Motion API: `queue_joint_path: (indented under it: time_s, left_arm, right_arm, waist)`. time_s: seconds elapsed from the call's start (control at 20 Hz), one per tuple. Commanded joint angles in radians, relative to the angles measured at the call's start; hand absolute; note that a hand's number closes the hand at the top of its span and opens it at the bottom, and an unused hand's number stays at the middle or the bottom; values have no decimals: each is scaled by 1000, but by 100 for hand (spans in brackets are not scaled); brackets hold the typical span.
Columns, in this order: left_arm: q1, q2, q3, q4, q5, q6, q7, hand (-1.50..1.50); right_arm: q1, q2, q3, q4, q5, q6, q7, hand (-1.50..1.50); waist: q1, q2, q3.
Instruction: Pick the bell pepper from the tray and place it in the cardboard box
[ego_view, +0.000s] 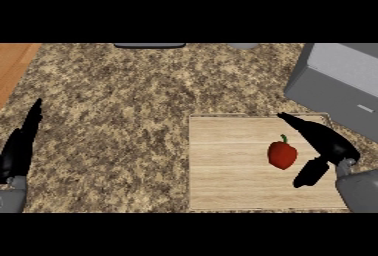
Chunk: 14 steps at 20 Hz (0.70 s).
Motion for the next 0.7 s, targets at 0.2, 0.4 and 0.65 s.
queue_joint_path:
  time_s: [0.2, 0.4, 0.65]
  left_arm:
    - [-22, -14, 37, -4, -28, -25, 23, 0]
    - [31, 4, 76, -16, -15, -70, -38, 0]
    - [-39, -20, 69, 4, -40, -62, 18, 0]
  right_arm:
    - [32, 70, -44, -139, 17, 70, 1, -150]
    - [102, 75, -52, -251, 26, 141, 62, -150]
    - [27, 127, -11, -131, 117, 168, 134, -150]
  waist:
    - [-1, -1, 0]
    - [-2, -2, 0]
    - [0, 0, 0]
